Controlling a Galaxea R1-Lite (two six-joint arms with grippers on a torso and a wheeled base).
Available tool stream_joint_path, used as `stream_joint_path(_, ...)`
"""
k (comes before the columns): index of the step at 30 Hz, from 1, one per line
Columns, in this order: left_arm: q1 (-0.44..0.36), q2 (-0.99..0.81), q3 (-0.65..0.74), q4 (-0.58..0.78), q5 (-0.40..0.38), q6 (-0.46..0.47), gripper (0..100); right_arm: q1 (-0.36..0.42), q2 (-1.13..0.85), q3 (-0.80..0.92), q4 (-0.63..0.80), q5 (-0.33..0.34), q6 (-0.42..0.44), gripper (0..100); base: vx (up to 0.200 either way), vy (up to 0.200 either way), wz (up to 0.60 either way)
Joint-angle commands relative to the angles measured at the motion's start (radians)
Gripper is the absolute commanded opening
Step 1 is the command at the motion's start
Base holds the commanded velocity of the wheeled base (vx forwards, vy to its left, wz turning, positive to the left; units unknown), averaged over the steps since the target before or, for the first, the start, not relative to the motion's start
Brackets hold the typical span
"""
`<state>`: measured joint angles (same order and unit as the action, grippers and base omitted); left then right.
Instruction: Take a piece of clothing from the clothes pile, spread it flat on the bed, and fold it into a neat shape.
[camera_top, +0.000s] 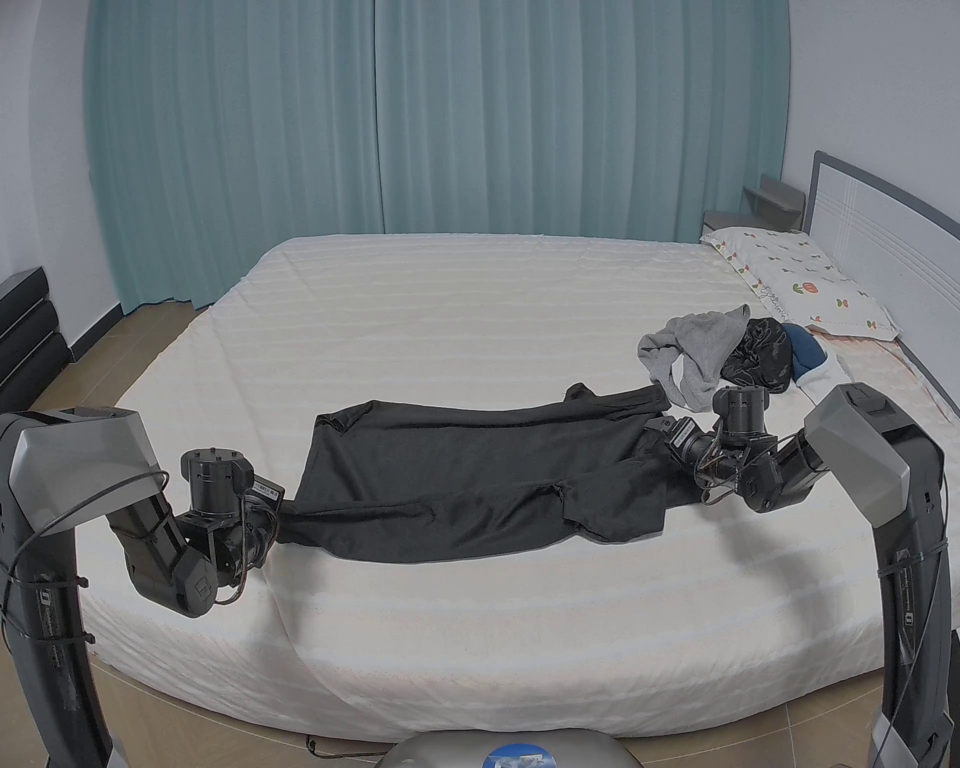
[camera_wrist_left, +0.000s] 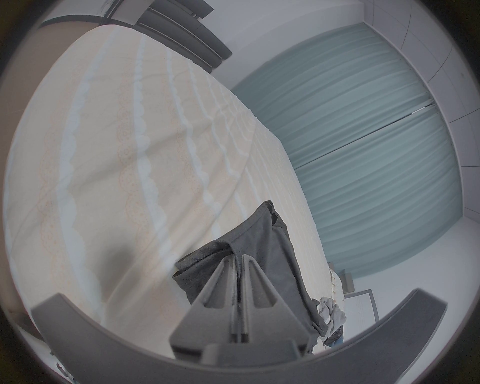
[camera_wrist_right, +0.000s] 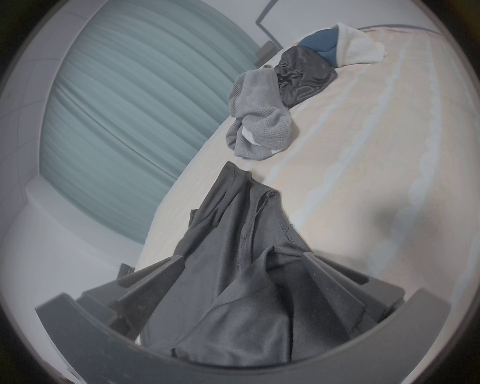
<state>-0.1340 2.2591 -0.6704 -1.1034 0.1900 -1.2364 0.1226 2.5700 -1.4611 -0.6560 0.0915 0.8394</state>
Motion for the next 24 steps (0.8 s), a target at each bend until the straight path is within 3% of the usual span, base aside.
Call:
stream_joint_path(1, 0.004, 0.005, 0.003, 0.000, -0.004, 0.000, 0, -0.021, -0.108, 0.084, -0.001, 0.020, 0.067, 100, 0.000, 0.000, 0.00)
stream_joint_path(6, 0.014, 0.005, 0.005, 0.004, -0.004, 0.000, 0, -0.034, -0.192, 0.211, -0.011, 0.073, 0.113, 100, 0.000, 0.000, 0.00)
stream_joint_path(13, 0.014, 0.005, 0.005, 0.005, -0.007, 0.000, 0, 0.006, -0.261, 0.413, -0.016, 0.140, 0.107, 100, 0.000, 0.000, 0.00)
stream_joint_path(24, 0.016, -0.001, 0.026, 0.000, -0.047, 0.000, 0, 0.058, -0.228, 0.439, -0.017, 0.178, 0.104, 100, 0.000, 0.000, 0.00)
